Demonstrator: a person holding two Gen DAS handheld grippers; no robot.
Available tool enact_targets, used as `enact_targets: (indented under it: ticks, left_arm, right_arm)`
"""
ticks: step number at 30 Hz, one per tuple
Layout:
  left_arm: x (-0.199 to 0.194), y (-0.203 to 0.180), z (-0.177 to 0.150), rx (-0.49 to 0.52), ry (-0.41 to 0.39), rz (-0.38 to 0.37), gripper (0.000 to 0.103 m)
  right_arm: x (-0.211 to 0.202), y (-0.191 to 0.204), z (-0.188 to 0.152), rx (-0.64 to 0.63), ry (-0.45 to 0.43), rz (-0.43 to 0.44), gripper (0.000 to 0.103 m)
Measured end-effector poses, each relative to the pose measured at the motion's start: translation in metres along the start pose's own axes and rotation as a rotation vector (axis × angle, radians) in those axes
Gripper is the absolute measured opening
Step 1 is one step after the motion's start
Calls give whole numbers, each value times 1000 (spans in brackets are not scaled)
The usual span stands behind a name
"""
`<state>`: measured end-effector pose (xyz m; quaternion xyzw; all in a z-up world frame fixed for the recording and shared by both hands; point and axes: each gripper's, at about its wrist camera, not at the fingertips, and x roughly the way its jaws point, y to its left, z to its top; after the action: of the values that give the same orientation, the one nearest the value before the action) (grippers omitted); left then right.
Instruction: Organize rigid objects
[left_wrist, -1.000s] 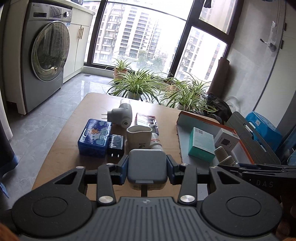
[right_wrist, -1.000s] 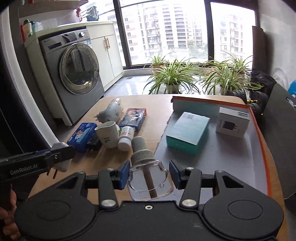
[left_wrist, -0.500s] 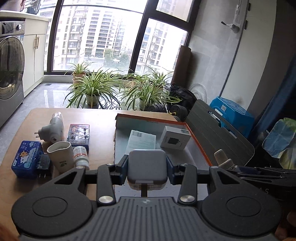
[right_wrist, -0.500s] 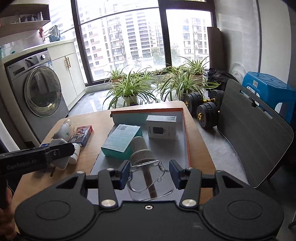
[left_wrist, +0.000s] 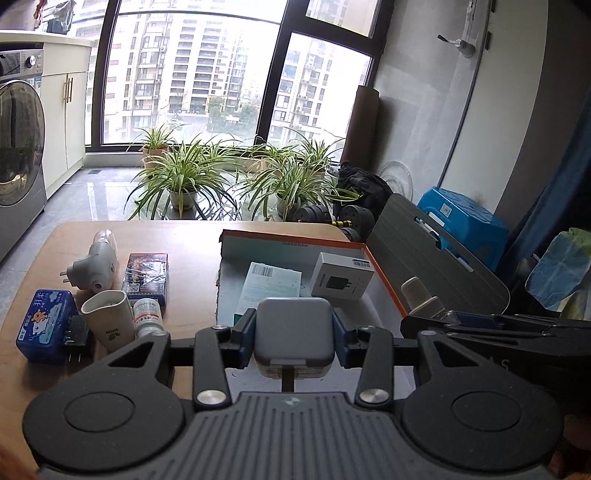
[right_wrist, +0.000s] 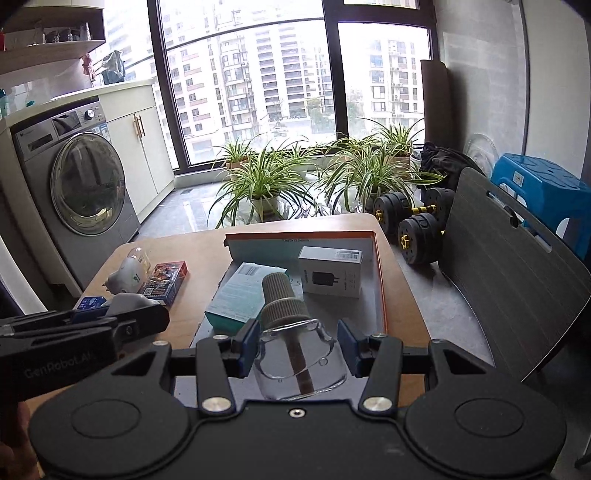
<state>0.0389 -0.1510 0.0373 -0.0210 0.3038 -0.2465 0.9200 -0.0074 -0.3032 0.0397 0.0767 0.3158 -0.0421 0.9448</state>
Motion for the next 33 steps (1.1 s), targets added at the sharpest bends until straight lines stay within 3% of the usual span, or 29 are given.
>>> enact_targets:
  ticks: [33]
  left_arm:
    - [0, -2, -4, -12, 12, -13, 42]
  right_arm:
    - [5, 6, 1, -15, 12, -2, 57]
